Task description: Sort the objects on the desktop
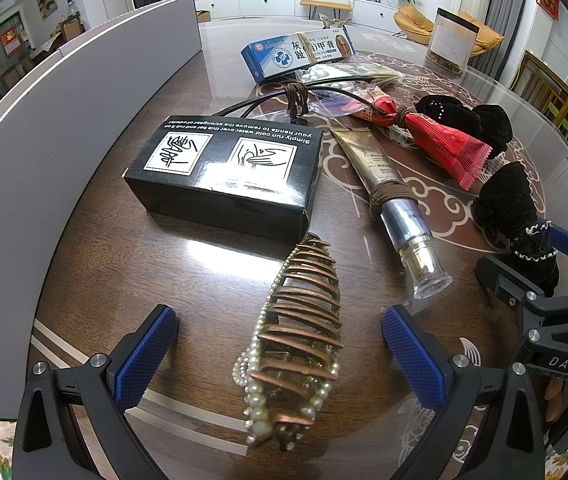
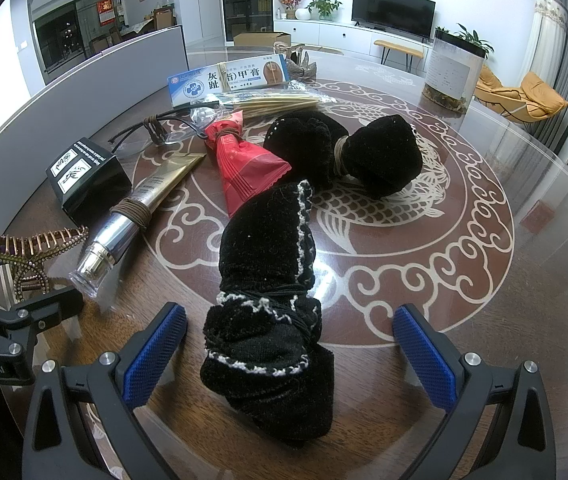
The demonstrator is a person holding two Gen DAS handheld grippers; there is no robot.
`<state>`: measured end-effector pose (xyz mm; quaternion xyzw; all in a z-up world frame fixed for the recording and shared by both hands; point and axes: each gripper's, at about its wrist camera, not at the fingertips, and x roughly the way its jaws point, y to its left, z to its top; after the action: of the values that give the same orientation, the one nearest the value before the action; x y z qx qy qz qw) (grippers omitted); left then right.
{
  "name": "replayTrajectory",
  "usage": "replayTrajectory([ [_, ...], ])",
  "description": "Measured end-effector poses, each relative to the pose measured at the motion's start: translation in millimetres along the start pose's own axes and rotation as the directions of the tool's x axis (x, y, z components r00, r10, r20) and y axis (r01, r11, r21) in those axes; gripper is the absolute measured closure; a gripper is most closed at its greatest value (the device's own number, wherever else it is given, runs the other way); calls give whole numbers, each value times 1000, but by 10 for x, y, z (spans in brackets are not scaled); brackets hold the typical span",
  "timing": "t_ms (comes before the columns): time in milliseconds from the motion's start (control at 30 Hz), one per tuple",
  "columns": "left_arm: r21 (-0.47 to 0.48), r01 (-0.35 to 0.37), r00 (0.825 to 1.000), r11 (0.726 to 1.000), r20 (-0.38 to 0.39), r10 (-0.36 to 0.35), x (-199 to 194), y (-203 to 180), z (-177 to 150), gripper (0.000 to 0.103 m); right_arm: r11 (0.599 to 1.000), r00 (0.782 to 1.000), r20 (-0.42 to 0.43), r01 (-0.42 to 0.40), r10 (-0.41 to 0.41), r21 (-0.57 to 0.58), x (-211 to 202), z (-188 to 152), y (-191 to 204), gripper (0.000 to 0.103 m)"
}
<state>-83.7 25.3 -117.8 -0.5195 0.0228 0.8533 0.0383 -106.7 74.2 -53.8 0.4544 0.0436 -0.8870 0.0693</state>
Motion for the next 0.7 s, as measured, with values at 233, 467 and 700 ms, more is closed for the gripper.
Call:
replayTrajectory([
  [233,6,132,991,991,-33,-131,-29,142,89,0,1000,1000,0,-1,1,-3,-5,-2,-1,0],
  [467,141,66,997,988,-36,-62,-36,-28,88,29,997,994,-107,-44,37,-60,-8,129,-71,0],
  [700,165,70,998,984,-19,-67,-153,-18,64,77,986,975,-209,-101,72,-131,-16,243,-70,65],
])
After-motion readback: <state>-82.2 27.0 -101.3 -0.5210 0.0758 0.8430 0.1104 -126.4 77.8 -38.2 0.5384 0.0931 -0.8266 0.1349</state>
